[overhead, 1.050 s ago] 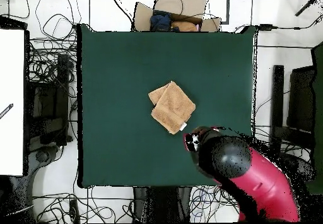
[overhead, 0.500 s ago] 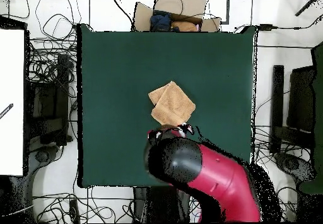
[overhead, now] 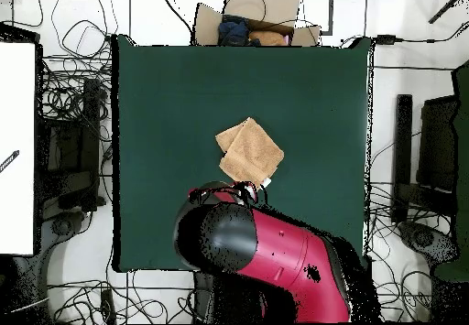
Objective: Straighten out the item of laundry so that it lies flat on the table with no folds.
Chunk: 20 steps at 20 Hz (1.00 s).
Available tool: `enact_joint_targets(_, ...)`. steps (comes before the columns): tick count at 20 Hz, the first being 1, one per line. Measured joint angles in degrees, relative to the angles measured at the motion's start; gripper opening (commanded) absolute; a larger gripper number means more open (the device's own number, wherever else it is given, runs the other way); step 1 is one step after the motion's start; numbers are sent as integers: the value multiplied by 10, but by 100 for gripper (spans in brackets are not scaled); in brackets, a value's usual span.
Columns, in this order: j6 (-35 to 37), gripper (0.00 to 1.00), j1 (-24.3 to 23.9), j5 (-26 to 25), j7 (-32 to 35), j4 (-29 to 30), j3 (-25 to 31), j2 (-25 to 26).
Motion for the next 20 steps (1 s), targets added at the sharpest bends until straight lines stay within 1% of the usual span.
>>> enact_joint_targets(9, 0, 100, 4, 0, 0, 0, -9, 1)
enact_joint_targets(14, -1, 100, 3, 4, 0, 1, -10, 12)
enact_joint_targets(16, -7, 100, 1, 7, 0, 5, -10, 17)
enact_joint_targets(20, -43, 100, -7, 12, 0, 20, -10, 29)
